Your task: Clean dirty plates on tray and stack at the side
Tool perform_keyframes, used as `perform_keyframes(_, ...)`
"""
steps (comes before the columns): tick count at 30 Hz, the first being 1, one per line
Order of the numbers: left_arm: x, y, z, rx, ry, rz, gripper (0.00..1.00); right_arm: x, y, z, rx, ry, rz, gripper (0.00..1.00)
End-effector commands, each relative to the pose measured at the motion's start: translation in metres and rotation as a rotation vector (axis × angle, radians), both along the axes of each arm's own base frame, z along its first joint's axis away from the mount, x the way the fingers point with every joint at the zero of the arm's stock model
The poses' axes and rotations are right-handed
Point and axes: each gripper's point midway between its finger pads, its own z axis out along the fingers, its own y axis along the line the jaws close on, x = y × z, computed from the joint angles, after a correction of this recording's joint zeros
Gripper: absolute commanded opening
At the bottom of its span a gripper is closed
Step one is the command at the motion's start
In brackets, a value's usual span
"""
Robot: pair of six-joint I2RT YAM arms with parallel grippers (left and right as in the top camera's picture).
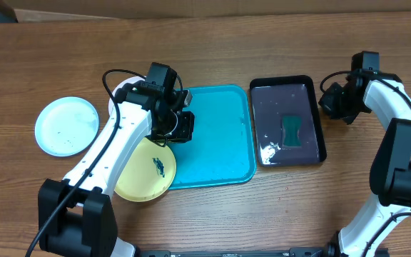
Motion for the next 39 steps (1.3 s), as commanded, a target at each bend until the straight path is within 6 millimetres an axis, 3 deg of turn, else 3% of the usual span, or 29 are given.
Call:
perform_keyframes(1,-0.001,0.001,0.003,0.006,-0.013,0.013,0.05,-0.002,0.012,0.000,0.076,0.002,0.004,0.04)
perform_keyframes(11,0.000,0.003,0.003,0.015,-0.017,0.014,0.05,-0.016,0.016,-0.002,0.086,0.052,0.042,0.04)
perform_keyframes(20,0.001,0.002,0.003,0.014,-0.020,0.015,0.05,-0.017,0.023,0.000,0.102,0.026,0.168,0.04)
perform_keyframes(39,0.004,0.002,0.004,0.010,-0.034,0.015,0.06,-0.024,0.027,0.000,0.115,0.038,0.224,0.04)
